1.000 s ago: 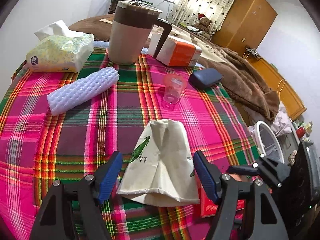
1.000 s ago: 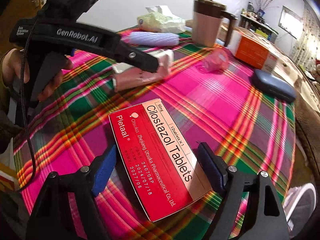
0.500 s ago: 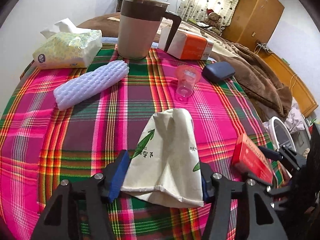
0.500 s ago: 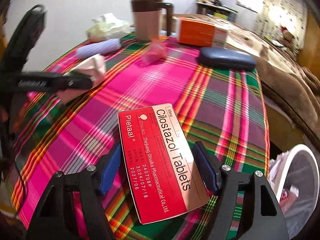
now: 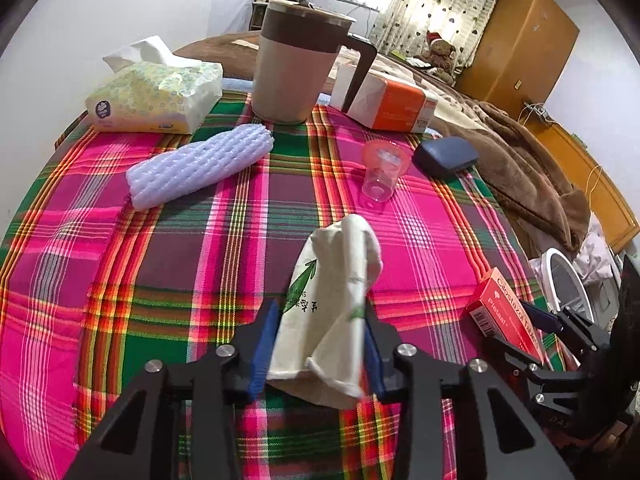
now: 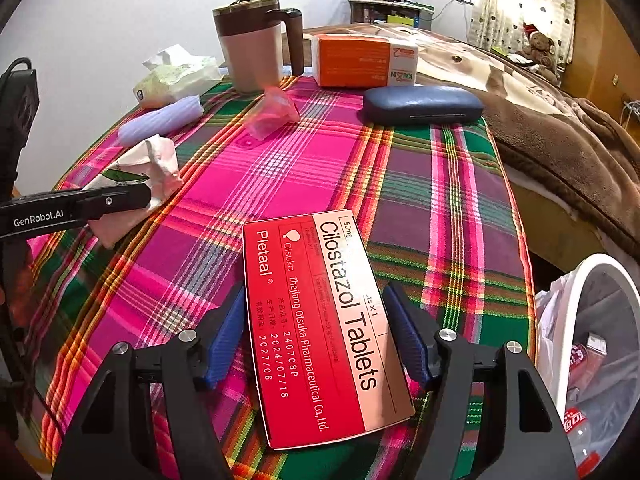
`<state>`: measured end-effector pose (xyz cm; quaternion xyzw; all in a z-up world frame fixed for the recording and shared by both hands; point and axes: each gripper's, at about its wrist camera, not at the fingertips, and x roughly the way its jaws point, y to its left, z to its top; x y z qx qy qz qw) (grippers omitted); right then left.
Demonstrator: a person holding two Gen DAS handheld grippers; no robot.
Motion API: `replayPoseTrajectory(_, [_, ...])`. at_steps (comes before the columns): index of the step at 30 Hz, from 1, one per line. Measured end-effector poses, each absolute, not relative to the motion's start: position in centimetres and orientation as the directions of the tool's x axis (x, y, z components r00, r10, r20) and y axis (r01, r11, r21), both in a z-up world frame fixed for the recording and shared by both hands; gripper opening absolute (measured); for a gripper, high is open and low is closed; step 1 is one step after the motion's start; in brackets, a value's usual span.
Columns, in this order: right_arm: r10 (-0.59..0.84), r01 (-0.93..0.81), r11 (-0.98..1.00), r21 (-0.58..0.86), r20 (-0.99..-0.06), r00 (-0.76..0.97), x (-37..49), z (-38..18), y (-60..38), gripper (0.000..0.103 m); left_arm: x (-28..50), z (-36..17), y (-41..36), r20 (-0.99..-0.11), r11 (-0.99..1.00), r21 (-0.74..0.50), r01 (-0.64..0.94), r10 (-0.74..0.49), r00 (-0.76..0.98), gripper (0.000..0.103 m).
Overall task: Collect trash
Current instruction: 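Close the left gripper on the white leaf-printed paper bag while the right gripper grips the red box, then lift the paper bag and red Cilostazol box and carry them over the white bin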
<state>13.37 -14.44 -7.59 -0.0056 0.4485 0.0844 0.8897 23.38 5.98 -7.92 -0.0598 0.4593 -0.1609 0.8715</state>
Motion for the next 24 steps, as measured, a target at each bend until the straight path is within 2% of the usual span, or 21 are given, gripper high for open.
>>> replayPoseTrajectory(6, [0.143,-0.140,0.987,0.072,-0.783,0.605,13.0,-7.2,-14.7,0.069,22.6,-7.4,5.6,-0.769,0.944,-0.245,0.223,-0.329,0.547,0.028])
replayPoseTrajectory(24, [0.152,-0.117,0.988,0.099,-0.741,0.654,11.2,-5.7,-16.1,0.069,19.3,-5.5,3.1,-0.742,0.934,-0.235,0.269,-0.351,0.571,0.027])
